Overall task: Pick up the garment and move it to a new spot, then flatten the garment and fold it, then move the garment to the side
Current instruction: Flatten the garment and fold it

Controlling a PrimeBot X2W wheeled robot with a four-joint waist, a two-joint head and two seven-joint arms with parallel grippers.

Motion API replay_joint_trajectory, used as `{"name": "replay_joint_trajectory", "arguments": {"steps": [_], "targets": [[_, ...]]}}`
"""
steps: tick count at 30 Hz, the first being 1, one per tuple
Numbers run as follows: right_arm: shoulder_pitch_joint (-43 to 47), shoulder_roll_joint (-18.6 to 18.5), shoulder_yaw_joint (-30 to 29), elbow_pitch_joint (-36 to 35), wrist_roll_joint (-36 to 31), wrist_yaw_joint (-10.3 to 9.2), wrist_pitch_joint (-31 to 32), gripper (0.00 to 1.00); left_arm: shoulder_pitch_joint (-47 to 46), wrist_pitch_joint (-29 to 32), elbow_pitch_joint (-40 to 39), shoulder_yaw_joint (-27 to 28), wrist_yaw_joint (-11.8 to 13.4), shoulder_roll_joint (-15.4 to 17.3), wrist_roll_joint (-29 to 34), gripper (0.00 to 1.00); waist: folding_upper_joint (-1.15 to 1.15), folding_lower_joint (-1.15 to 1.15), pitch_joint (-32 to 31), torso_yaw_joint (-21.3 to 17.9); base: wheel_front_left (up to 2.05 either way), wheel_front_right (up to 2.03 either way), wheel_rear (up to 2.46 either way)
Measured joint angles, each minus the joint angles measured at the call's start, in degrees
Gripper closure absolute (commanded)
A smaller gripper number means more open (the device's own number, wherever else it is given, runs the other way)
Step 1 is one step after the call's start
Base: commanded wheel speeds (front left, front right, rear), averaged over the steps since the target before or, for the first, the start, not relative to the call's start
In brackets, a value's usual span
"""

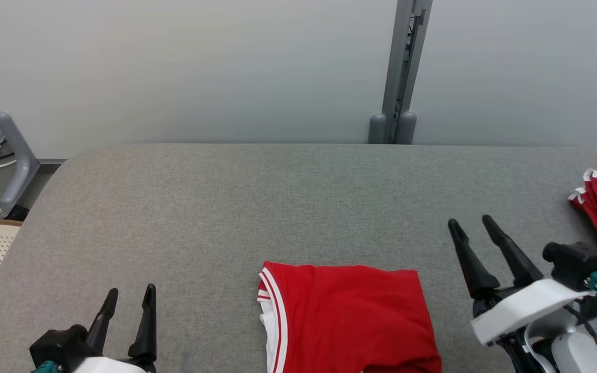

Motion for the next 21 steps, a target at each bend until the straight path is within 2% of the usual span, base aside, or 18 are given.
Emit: {"name": "replay_joint_trajectory", "arguments": {"steps": [8, 21], "targets": [[6.59, 2.82, -8.77, -1.05, -6.64, 0.0, -3.26, 0.0, 1.69, -0.02, -5.25, 5.32, -0.36, -1.77, 4.31, 0.0, 0.0, 0.0, 0.05, -1.07, 0.0, 0.0, 0.0], [9.07, 4.95, -10.92, 0.99, -14.54, 0.0, -10.12, 0.0, 3.92, -0.02, -7.23, 10.24, -3.38, -6.0, 10.68, 0.0, 0.0, 0.0, 0.5, -1.65, 0.0, 0.0, 0.0]]}}
